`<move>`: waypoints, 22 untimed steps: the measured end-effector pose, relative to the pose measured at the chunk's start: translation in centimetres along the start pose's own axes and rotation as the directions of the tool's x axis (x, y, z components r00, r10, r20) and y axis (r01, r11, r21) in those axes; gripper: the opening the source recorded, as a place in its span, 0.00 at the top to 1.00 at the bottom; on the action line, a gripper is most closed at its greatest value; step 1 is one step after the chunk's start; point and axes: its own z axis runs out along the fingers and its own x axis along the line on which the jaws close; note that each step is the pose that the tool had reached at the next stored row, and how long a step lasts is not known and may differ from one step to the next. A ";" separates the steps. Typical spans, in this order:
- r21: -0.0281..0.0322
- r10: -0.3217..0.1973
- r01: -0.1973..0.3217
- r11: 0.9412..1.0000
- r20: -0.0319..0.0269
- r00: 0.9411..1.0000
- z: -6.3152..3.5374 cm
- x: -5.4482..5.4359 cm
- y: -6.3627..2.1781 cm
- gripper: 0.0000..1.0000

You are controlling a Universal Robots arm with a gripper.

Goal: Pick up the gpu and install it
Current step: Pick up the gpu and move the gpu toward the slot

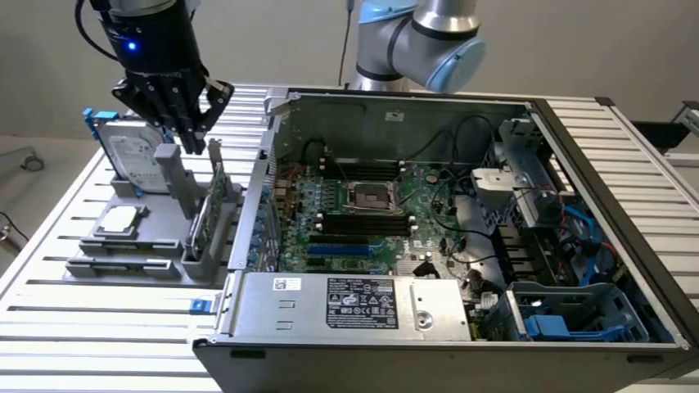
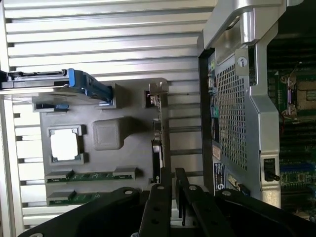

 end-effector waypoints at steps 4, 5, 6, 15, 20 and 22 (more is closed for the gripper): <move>0.000 0.000 0.000 1.000 0.000 1.000 0.03 0.1 0.00 0.64; 0.000 0.000 0.000 1.000 0.000 1.000 0.10 0.2 -0.01 0.58; 0.000 0.000 0.000 1.000 0.000 1.000 0.23 0.3 -0.02 0.58; 0.001 -0.011 0.011 1.000 0.000 1.000 1.78 0.9 -0.20 0.52; 0.000 -0.026 0.026 1.000 0.000 1.000 2.69 0.9 -0.31 0.52; 0.000 -0.032 0.032 0.999 -0.001 0.999 3.05 0.9 -0.35 0.52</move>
